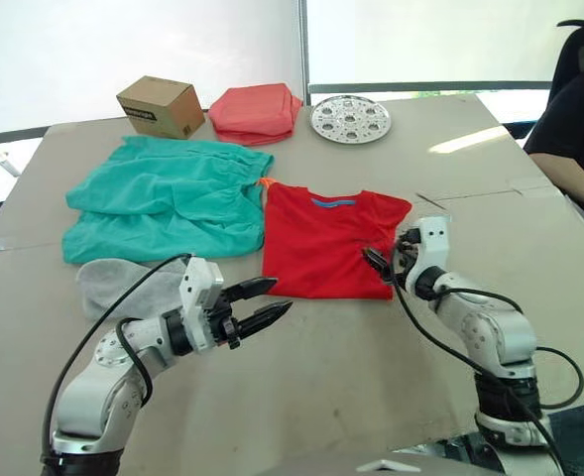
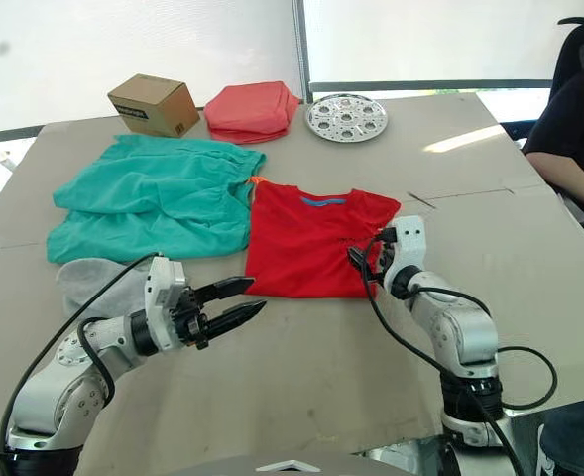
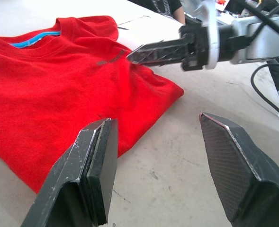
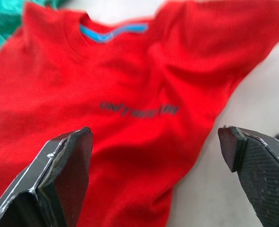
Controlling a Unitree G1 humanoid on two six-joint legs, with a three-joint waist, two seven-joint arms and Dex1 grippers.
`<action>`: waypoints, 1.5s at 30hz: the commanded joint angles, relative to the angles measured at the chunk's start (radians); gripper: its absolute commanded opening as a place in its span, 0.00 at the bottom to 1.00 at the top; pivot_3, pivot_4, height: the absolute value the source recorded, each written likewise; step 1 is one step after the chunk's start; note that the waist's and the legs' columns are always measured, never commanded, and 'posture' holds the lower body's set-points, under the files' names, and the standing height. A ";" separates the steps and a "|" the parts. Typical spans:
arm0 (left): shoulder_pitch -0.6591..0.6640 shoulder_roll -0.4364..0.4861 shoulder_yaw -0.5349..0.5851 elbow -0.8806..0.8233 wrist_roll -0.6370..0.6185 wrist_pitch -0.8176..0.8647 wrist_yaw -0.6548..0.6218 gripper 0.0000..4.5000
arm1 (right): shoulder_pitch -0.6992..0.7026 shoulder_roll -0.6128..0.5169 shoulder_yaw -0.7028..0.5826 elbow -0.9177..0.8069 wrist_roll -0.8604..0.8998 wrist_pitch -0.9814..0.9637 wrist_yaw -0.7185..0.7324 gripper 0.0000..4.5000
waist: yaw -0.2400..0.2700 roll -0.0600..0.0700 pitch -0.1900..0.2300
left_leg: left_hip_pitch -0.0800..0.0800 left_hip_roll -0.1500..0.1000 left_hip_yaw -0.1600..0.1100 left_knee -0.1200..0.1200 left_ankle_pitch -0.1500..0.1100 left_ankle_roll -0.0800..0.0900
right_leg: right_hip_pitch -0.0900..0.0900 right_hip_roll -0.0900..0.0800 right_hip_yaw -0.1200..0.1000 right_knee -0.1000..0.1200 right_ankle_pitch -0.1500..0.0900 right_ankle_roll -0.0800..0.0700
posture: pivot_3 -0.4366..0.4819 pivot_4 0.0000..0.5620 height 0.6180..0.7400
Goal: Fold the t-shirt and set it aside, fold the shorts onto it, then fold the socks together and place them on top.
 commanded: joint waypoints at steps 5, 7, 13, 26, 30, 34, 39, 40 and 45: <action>0.053 0.027 0.045 -0.016 -0.018 -0.060 -0.034 0.66 | -0.115 0.027 0.143 0.209 -0.030 -0.027 0.102 0.99 | -0.008 -0.003 -0.002 | 0.001 0.001 0.002 0.000 0.000 0.000 | 0.000 0.001 0.001 0.000 0.000 0.000 | 0.48 0.27 1.00; 0.064 0.031 0.050 -0.014 -0.014 -0.070 -0.038 0.66 | -0.137 0.003 0.217 0.244 -0.065 -0.028 0.142 0.99 | -0.018 -0.003 -0.002 | 0.002 0.002 0.002 0.000 0.000 0.000 | 0.000 0.002 0.001 0.000 0.000 0.000 | 0.48 0.27 1.00; 0.080 0.027 0.050 -0.025 -0.005 -0.090 -0.016 0.66 | -0.135 -0.077 0.385 0.411 -0.227 -0.130 0.200 0.71 | -0.030 -0.007 -0.010 | 0.006 0.005 0.006 -0.004 0.000 0.000 | 0.001 0.002 0.005 0.000 0.000 0.000 | 0.48 0.27 1.00; 0.078 0.031 0.024 -0.057 -0.024 -0.077 0.004 0.66 | 0.124 -0.394 0.128 -0.075 -0.151 -0.023 0.323 0.02 | 0.037 0.003 -0.011 | 0.013 0.005 0.000 -0.010 -0.003 -0.001 | 0.015 0.002 -0.003 -0.014 -0.003 -0.003 | 0.48 0.27 1.00; 0.044 0.035 -0.007 -0.045 -0.028 -0.066 -0.014 0.66 | 0.389 -0.700 -0.170 -0.304 -0.078 0.085 0.477 0.02 | 0.064 0.006 -0.010 | 0.002 0.001 -0.006 -0.004 -0.006 0.004 | 0.014 -0.001 -0.009 -0.020 -0.004 0.000 | 0.48 0.27 1.00; 0.020 0.039 -0.038 -0.038 -0.024 -0.065 -0.031 0.66 | 0.484 -0.809 -0.320 -0.271 -0.069 0.094 0.505 0.02 | 0.045 0.003 -0.008 | 0.001 0.002 -0.004 -0.003 -0.008 0.004 | 0.014 -0.006 -0.008 -0.022 -0.007 0.003 | 0.48 0.27 1.00; -0.054 0.067 -0.128 -0.064 -0.028 -0.063 -0.115 0.66 | 0.519 -0.958 -0.384 -0.038 -0.161 -0.032 0.529 0.02 | 0.030 0.010 -0.001 | 0.001 0.005 0.001 -0.002 -0.008 0.003 | 0.014 -0.006 -0.007 -0.021 -0.005 0.007 | 0.48 0.27 1.00; -0.071 0.071 -0.143 -0.070 -0.031 -0.061 -0.126 0.66 | 0.511 -0.978 -0.375 -0.006 -0.176 -0.060 0.529 0.02 | 0.030 0.011 -0.001 | 0.001 0.005 0.001 -0.002 -0.008 0.003 | 0.014 -0.006 -0.007 -0.021 -0.005 0.007 | 0.48 0.27 1.00; -0.140 0.060 -0.187 -0.089 -0.049 -0.025 -0.107 0.66 | 0.429 -1.027 -0.295 0.112 -0.239 -0.200 0.542 0.02 | 0.027 0.009 0.001 | 0.001 0.006 0.002 -0.001 -0.007 0.004 | 0.014 -0.005 -0.008 -0.020 -0.005 0.006 | 0.48 0.27 1.00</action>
